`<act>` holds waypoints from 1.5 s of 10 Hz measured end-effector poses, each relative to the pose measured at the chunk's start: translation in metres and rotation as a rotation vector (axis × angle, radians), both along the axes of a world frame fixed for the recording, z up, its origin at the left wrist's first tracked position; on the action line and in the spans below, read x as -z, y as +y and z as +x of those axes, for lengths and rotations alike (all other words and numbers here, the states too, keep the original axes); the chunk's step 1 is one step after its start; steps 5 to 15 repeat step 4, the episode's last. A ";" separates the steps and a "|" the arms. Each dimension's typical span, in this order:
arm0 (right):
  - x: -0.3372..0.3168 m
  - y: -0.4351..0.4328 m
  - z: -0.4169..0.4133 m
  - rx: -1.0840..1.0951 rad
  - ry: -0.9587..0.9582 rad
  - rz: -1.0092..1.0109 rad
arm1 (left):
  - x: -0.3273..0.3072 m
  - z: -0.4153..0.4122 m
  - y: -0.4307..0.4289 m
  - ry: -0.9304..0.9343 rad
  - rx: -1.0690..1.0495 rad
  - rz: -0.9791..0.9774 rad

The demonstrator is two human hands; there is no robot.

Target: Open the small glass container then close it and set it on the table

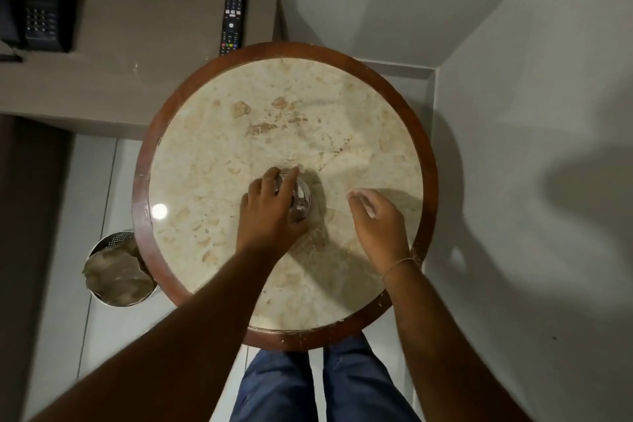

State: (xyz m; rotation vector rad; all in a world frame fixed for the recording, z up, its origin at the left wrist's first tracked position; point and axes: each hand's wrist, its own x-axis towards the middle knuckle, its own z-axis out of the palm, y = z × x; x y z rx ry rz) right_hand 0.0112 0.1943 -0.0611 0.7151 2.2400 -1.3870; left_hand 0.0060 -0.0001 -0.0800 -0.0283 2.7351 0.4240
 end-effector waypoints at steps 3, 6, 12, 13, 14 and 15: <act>0.003 -0.002 -0.031 -0.294 0.158 0.382 | 0.010 0.004 0.007 0.069 0.019 -0.082; -0.004 -0.009 -0.047 -0.453 0.217 0.551 | -0.004 0.013 0.002 0.068 0.028 -0.067; -0.004 -0.009 -0.047 -0.453 0.217 0.551 | -0.004 0.013 0.002 0.068 0.028 -0.067; -0.004 -0.009 -0.047 -0.453 0.217 0.551 | -0.004 0.013 0.002 0.068 0.028 -0.067; -0.004 -0.009 -0.047 -0.453 0.217 0.551 | -0.004 0.013 0.002 0.068 0.028 -0.067; -0.004 -0.009 -0.047 -0.453 0.217 0.551 | -0.004 0.013 0.002 0.068 0.028 -0.067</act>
